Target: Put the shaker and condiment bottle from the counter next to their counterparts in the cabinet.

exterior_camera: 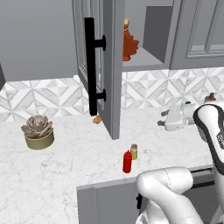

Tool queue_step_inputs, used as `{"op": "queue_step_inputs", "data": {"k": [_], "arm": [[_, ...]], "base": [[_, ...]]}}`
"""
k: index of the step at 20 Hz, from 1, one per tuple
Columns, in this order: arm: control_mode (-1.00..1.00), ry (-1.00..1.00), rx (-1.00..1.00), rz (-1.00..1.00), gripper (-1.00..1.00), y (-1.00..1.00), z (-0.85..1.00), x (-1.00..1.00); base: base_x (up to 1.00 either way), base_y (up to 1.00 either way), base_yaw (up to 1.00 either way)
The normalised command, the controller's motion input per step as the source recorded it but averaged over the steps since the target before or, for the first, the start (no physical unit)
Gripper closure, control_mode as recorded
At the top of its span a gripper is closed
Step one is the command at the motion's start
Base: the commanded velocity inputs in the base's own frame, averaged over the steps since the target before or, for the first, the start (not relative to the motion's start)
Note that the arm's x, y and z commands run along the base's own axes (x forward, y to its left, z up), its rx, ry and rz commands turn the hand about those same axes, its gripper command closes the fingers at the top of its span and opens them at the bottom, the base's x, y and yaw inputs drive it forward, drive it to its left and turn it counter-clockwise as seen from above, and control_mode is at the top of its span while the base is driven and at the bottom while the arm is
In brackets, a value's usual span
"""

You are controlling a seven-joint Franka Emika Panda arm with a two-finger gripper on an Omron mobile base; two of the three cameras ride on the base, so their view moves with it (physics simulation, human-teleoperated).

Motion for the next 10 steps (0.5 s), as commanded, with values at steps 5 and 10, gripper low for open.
{"op": "queue_step_inputs", "data": {"k": [5, 10], "arm": [[-1.00, -0.24, 0.41, 0.19, -1.00, -0.23, -0.32, -0.20], [-1.00, 0.18, -0.17, 0.16, -1.00, 0.00, -0.59, -0.04]], "base": [[0.00, 0.00, 0.00], [0.00, 0.00, 0.00]]}}
